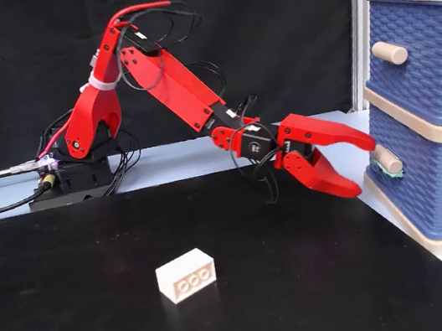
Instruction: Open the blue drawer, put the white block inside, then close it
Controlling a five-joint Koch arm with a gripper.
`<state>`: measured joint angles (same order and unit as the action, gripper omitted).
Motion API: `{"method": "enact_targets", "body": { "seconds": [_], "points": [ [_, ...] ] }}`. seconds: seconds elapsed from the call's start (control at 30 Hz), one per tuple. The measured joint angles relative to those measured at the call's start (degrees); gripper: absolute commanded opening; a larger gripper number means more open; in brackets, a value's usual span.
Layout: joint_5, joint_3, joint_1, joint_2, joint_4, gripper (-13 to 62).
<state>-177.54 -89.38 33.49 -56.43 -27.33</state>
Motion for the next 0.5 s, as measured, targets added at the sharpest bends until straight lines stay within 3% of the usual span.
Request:
{"method": "enact_targets", "body": {
  "seconds": [0.23, 0.5],
  "points": [
    [0.00, 8.26, -0.97, 7.91, -0.62, 27.6],
    [0.26, 9.40, -0.97, 8.44, 0.00, -4.4]
  ]
}}
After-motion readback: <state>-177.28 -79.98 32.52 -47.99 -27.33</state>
